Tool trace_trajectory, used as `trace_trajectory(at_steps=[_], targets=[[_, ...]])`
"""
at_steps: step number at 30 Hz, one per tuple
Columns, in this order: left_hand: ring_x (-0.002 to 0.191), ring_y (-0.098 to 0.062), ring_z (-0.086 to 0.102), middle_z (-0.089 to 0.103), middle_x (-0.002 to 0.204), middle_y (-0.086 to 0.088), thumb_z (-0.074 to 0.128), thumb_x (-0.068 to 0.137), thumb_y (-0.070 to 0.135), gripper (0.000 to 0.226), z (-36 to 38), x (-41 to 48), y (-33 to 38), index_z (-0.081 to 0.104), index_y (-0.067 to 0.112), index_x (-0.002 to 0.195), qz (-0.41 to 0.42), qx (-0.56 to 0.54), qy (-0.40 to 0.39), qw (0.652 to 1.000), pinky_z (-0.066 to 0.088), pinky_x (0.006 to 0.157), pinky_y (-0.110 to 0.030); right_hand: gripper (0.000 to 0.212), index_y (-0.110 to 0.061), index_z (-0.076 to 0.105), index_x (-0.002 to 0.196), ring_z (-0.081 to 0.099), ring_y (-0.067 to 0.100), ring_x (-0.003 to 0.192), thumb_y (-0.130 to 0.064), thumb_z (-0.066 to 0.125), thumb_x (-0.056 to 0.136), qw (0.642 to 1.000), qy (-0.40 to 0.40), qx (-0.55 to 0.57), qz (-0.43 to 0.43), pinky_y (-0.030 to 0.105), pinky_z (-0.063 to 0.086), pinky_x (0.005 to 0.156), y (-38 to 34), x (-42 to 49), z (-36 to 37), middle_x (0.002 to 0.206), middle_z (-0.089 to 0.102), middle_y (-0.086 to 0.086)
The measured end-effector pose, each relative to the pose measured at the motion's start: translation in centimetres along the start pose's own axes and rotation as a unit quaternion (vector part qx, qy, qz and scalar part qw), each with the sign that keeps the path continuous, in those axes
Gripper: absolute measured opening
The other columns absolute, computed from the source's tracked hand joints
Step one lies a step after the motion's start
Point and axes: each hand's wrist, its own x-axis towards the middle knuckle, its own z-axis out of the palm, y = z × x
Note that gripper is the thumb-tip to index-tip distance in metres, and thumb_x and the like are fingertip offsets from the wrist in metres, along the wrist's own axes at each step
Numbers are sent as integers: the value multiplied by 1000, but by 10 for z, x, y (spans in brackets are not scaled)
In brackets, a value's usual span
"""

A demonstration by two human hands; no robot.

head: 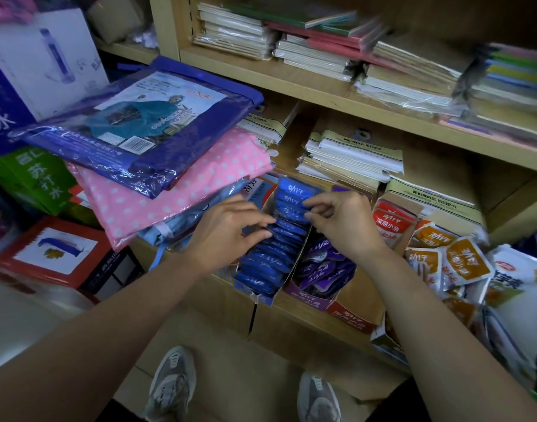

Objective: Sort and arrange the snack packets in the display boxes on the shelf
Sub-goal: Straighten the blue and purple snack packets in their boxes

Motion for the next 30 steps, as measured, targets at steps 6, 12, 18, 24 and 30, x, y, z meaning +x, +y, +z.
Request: trace_trajectory(at_steps=[6,12,18,24,30], targets=[[81,-15,62,75,90,6,79,86,22,12,1,1,2,80,16,96,30,6,10,999,54,71,-39,25,-17,76,108,68,8,79,-14,80,84,996,-6,76,-47,21,57,74,-6,-16,-10,93,71,-3],[81,-13,62,72,86,4,77,88,18,6,-10,5,9,77,13,91,19,-11,55,998,52,73,-33,11,-16,80,97,67,6,83,-16,77,87,992,29,81,-97,20,54,77,-13,-12,-9,89,72,-7],[84,-15,65,73,90,4,79,87,20,9,-11,3,9,77,13,91,41,-8,31,999,53,77,-34,13,-15,81,94,66,4,79,-6,78,85,998,5,0,-70,27,58,84,-5,0,6,84,69,-11],[88,-6,63,68,101,9,69,88,32,32,-16,5,13,74,17,116,-38,-68,29,997,55,76,-29,32,-16,76,111,65,9,74,-10,82,80,997,39,17,-60,18,55,73,-3,-6,0,90,68,-4],[76,-7,67,71,91,10,78,86,23,16,-12,17,14,80,20,102,-70,-81,-19,994,57,67,-28,19,-14,79,101,64,4,75,-15,82,82,998,-4,-15,-56,13,53,74,-1,-3,1,86,69,-5]])
